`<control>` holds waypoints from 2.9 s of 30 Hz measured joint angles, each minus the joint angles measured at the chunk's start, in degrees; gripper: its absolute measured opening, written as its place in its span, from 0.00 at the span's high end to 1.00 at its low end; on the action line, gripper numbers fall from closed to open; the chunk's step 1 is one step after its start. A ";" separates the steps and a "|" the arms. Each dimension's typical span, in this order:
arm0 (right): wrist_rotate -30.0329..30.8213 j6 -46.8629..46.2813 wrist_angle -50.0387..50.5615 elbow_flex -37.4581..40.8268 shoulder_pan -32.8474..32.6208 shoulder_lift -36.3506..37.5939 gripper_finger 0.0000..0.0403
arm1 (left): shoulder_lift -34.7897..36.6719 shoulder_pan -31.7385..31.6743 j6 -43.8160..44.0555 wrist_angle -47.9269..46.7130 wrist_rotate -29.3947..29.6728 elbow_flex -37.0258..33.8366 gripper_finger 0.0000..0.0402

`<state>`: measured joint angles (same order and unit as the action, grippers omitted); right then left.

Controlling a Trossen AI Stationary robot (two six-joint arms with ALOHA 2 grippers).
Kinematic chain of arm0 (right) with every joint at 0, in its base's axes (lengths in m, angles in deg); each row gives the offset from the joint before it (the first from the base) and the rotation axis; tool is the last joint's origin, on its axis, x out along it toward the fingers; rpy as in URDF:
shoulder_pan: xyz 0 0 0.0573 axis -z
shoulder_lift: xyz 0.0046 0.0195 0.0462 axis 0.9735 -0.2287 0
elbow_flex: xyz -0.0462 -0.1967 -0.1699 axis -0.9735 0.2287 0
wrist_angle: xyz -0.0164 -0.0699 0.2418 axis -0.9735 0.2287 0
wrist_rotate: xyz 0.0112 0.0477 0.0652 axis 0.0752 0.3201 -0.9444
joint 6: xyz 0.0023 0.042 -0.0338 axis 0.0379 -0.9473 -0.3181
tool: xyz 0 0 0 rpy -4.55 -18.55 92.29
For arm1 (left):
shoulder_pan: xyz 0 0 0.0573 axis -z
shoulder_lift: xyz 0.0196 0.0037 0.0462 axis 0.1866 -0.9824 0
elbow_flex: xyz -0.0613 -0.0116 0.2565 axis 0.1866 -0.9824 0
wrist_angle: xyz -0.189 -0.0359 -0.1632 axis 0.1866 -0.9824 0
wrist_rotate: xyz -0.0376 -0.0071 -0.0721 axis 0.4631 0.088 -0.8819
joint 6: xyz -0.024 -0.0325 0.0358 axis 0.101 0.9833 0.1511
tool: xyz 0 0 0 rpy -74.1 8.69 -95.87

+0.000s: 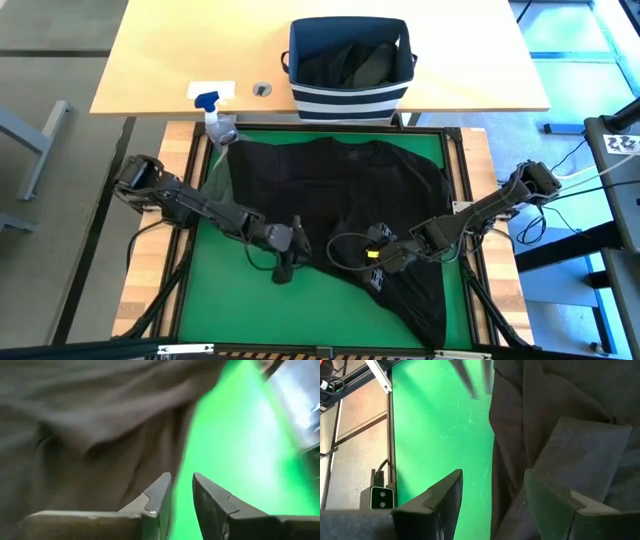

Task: Fold Laundry from Bin
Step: Fold the black shirt

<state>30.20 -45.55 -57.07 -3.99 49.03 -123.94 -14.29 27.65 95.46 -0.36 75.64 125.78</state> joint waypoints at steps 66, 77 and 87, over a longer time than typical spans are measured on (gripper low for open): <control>-2.12 0.95 0.42 0.04 -1.52 -0.02 0.47 | 12.40 2.18 -5.94 -19.94 5.17 9.45 1.00; -5.13 -6.06 -0.01 0.04 -9.96 -4.70 0.47 | 16.25 13.34 12.52 -21.13 -15.17 7.99 1.00; -11.86 -14.32 -0.15 0.04 -16.08 -11.88 0.47 | 13.27 28.04 29.51 -21.39 -15.34 2.35 1.00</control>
<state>18.34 -59.87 -57.22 -3.95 32.95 -135.82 -1.02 55.68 124.96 -21.74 60.30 128.13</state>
